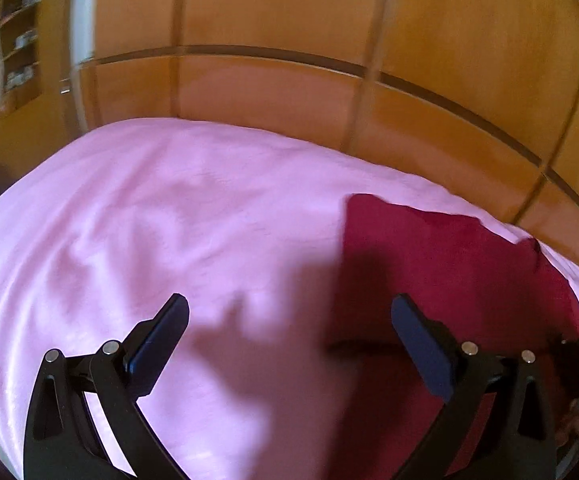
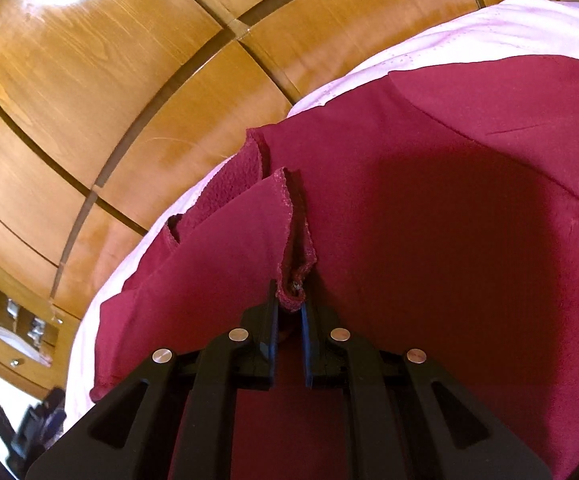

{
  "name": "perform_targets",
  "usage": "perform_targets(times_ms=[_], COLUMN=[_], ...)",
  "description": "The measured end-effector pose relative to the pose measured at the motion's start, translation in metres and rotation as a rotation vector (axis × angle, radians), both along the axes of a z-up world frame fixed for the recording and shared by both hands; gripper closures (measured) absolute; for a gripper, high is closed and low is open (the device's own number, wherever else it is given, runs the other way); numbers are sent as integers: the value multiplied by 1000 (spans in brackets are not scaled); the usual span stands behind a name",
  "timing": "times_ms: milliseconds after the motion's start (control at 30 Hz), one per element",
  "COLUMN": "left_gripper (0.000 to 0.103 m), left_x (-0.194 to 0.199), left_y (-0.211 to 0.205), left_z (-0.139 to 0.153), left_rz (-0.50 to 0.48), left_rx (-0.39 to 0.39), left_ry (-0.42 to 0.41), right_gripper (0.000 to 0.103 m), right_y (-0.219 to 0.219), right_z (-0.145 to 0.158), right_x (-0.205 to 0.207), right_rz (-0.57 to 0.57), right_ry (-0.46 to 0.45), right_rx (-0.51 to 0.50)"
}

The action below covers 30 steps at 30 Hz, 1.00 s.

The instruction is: Fold small clothes

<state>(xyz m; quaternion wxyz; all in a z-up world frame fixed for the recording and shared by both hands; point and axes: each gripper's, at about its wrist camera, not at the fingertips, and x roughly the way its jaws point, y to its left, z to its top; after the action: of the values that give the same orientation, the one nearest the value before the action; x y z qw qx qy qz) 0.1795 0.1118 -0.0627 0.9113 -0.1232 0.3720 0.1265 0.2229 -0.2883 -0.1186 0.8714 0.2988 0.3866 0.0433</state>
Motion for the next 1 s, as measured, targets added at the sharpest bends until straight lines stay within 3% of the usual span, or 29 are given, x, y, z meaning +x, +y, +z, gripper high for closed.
perform_targets(times_ms=[167,300,367,400,467,600,767,867,933,1000], left_gripper=[4,4,2,2,2,2,2,2,2,2], left_x=[51,70,76,76,74,70,75,73,65,58], left_y=[-47,-70,-69,-62,-47,-38,-47,-54,-59,-65], left_z=[-7,-29,-48,-55,-57,-61,-60,-53,-45,-44], left_rz=[-127,-145,-135,-134,-106,-99,-98,-92,-81,-76], left_rx=[15,75,102,78,0,-5,59,90,118,134], left_ry=[34,96,147,159,149,137,161,164,170,160], right_gripper=[95,95,95,95,95,95,95,86,66,54], right_y=[3,2,2,1,0,1,3,2,2,-1], right_z=[0,-1,-1,-2,0,6,3,8,14,22], right_x=[-2,-2,-3,-3,-6,-17,-11,-14,-20,-33], right_rz=[1,0,0,0,-4,-42,-46,-37,-33,-35], right_ry=[-16,-24,-28,-31,-42,-70,-28,-15,-19,-40], right_rx=[-10,-3,7,14,20,-26,-48,-49,-56,-67])
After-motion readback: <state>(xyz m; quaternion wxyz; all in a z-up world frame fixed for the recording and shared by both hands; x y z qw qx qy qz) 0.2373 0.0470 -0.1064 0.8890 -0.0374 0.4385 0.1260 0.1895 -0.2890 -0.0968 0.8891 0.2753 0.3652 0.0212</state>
